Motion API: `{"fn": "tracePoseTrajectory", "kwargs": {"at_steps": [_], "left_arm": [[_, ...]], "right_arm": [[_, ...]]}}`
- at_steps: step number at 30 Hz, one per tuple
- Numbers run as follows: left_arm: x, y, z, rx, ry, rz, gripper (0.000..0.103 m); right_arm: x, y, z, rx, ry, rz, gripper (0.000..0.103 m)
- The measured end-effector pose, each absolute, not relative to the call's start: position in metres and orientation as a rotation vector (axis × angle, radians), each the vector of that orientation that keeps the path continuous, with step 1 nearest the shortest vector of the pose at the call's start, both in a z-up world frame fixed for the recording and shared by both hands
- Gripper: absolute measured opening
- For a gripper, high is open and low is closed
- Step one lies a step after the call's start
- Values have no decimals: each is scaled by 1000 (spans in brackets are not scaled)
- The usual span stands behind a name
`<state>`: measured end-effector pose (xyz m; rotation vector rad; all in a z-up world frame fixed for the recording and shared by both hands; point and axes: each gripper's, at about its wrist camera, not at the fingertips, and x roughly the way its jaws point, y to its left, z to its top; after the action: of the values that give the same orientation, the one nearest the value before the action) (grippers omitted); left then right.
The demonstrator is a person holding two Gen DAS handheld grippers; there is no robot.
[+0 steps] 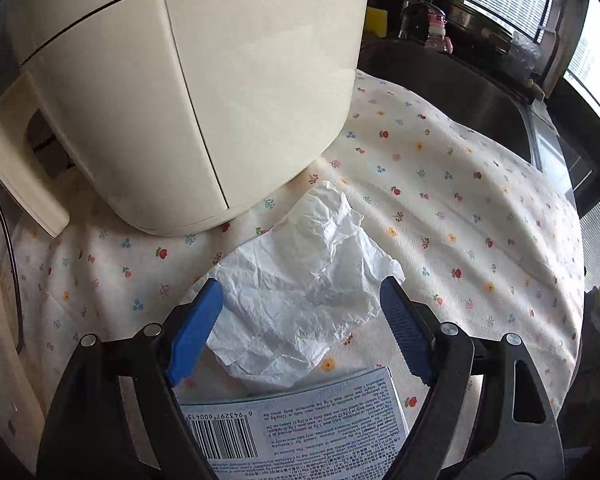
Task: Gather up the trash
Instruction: 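Grasp the white plastic wrapper with the left tool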
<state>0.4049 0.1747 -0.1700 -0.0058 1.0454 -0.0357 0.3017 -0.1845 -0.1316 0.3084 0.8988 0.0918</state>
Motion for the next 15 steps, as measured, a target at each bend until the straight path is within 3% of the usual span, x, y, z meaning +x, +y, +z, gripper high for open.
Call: {"fn": "tracePoseTrajectory", "kwargs": {"at_steps": [5, 6, 7, 9, 10, 15], "left_arm": [[404, 170, -175, 24, 1064, -7, 68], [403, 170, -173, 24, 1061, -6, 57], [401, 170, -171, 29, 1056, -5, 34], [399, 173, -168, 18, 1056, 8, 11], [398, 177, -167, -7, 1054, 4, 6], [376, 193, -142, -81, 967, 24, 5]], "right_arm": [[302, -191, -135, 318, 905, 84, 91], [303, -190, -136, 316, 907, 88, 91], [303, -189, -137, 313, 910, 95, 91], [307, -185, -139, 305, 918, 110, 91], [309, -183, -140, 301, 922, 121, 91], [320, -161, -135, 251, 928, 203, 91]]}}
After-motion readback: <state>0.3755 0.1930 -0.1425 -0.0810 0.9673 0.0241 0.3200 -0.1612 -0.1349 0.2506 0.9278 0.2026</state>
